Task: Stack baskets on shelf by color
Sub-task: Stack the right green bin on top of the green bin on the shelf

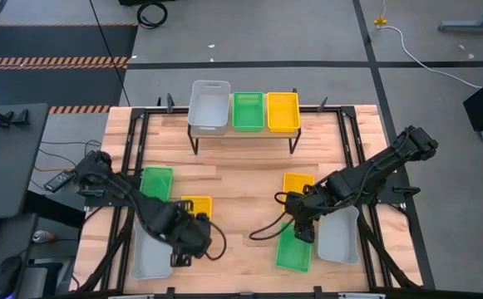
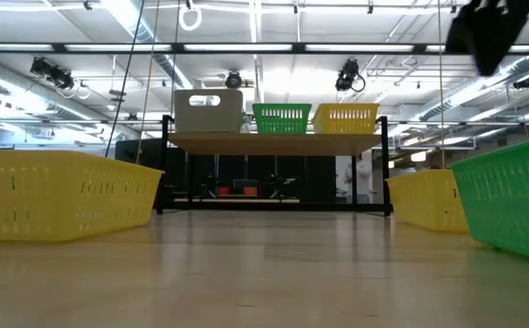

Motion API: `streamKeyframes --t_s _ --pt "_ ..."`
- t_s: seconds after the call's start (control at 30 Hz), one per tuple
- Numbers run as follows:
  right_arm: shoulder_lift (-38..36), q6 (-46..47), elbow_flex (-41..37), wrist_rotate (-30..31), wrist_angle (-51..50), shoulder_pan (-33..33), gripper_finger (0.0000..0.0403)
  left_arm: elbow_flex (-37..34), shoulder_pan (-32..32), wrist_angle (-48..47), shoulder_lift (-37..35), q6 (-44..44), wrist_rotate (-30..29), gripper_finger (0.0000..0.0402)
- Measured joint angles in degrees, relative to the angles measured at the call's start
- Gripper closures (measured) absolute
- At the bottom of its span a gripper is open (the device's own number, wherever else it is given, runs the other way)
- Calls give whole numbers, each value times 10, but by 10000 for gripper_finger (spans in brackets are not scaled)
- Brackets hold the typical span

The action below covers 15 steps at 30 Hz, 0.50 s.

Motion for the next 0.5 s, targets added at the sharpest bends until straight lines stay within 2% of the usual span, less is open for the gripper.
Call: streamKeyframes --t_s 0.27,0.5 --pt "23 76 0 10 -11 61 124 -100 -40 85 -2 -14 13 185" --pt "54 72 0 53 -108 70 124 -127 -47 142 -2 -47 10 184"
